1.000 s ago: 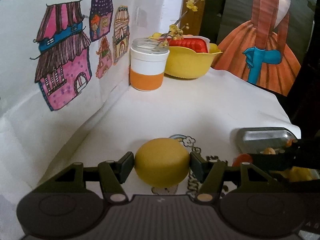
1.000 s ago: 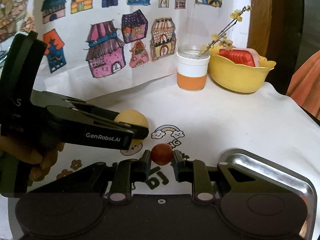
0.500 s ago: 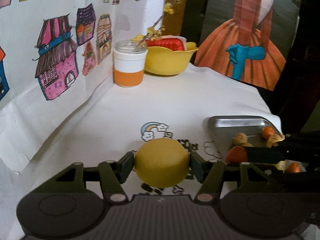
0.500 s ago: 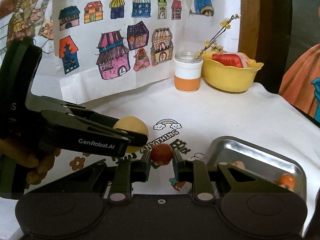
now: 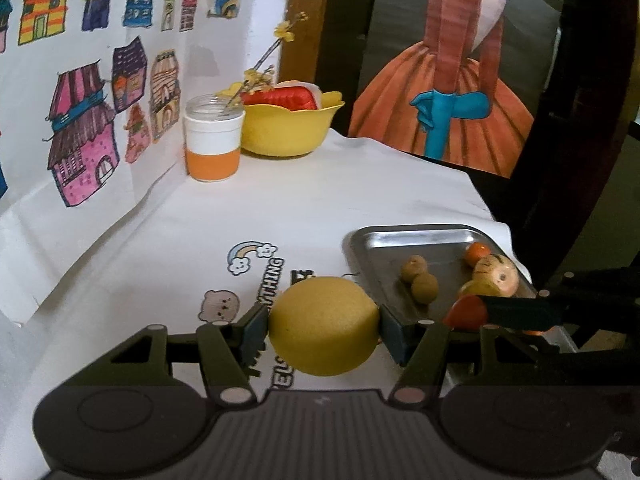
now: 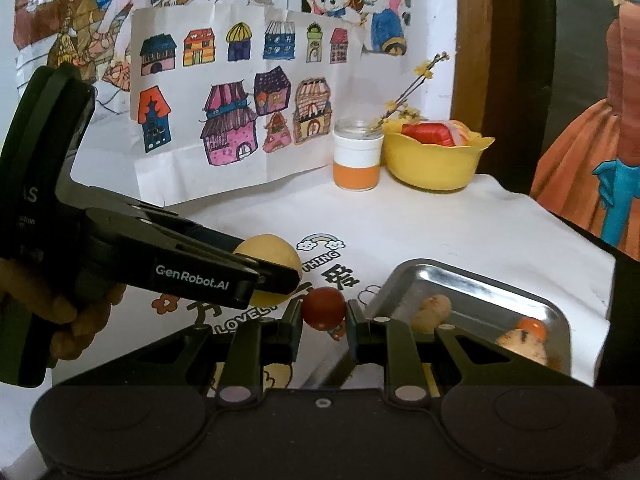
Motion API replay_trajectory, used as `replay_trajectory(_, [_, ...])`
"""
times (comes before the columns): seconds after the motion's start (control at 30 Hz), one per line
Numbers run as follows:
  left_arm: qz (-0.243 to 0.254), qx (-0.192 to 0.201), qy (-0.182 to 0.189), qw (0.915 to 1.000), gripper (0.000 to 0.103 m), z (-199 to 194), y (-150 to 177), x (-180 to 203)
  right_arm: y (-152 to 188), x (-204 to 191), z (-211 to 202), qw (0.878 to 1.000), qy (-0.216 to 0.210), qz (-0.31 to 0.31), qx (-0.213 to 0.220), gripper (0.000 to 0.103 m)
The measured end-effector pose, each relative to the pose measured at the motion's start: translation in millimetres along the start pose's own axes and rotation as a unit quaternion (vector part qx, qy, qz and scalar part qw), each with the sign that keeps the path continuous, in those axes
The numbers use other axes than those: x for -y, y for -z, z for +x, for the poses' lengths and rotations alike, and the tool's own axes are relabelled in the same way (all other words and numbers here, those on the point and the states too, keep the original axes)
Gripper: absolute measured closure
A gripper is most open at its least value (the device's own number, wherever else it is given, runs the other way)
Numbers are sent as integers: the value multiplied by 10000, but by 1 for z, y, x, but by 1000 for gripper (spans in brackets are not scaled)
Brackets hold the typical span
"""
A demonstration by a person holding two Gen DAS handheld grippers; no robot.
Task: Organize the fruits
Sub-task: 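Carry the cherry tomato in the right gripper to the tray while the left carries the lemon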
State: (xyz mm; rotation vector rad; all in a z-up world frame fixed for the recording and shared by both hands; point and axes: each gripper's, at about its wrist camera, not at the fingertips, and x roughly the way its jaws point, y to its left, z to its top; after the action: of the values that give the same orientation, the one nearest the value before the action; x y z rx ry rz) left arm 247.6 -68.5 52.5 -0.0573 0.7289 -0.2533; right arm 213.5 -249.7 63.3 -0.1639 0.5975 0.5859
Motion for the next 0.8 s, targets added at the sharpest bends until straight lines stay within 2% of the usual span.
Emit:
replay_trajectory(0.3, [108,52,243,9996,38,-10,3,25,12,11,-31,9994,246,71,231,79])
replay_trajectory(0.8, [337,18,587,9977,38,-13,11,63,36,34,-63,9974,596,300,277,79])
